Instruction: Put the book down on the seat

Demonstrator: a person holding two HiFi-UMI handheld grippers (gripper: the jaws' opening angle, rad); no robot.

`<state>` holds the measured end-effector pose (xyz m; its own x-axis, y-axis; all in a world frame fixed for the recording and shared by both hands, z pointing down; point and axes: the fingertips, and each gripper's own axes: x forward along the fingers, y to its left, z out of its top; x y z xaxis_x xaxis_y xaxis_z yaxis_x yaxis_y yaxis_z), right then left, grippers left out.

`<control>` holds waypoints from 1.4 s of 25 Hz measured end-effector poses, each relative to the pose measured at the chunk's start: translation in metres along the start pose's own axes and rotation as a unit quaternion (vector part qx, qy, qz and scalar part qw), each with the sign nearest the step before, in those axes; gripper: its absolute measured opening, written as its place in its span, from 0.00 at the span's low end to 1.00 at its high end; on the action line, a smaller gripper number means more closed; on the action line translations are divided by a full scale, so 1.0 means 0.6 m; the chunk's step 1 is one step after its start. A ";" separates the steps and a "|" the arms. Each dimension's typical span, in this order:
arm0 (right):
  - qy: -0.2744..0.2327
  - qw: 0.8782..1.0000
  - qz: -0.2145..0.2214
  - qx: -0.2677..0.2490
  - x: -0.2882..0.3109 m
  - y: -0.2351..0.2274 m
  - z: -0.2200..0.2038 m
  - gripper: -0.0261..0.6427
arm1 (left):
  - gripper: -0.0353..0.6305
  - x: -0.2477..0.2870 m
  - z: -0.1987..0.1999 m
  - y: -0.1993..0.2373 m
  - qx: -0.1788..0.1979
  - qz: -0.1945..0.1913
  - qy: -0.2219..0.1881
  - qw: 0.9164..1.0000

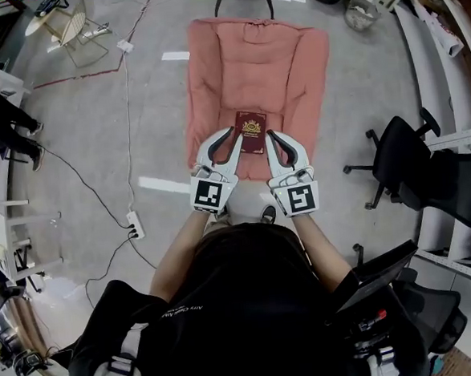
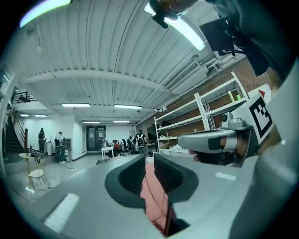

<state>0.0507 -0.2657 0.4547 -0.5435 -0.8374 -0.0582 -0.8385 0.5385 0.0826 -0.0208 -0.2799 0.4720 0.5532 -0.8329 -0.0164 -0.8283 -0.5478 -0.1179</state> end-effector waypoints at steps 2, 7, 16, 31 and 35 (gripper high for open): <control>0.007 1.000 0.001 0.002 0.001 0.004 -0.010 0.06 | 0.10 -0.002 0.005 -0.002 0.007 0.002 -0.008 1.000; 0.016 1.000 0.013 0.004 0.004 0.021 -0.024 0.06 | 0.07 -0.006 -0.007 -0.005 0.010 0.001 -0.004 1.000; 0.049 0.999 0.013 0.003 0.013 0.035 -0.054 0.06 | 0.07 -0.011 -0.045 -0.011 0.004 -0.004 0.018 1.000; 0.081 0.996 0.015 0.021 0.024 0.053 -0.098 0.06 | 0.06 -0.020 -0.091 0.001 -0.007 0.001 0.047 0.999; 0.083 0.996 0.009 0.025 0.021 0.050 -0.106 0.06 | 0.06 -0.022 -0.097 0.001 -0.007 0.000 0.051 0.999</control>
<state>0.0211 -0.2662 0.5199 -0.5486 -0.8291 0.1078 -0.8316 0.5544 0.0315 -0.0336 -0.2736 0.5301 0.5414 -0.8365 0.0848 -0.8302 -0.5478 -0.1032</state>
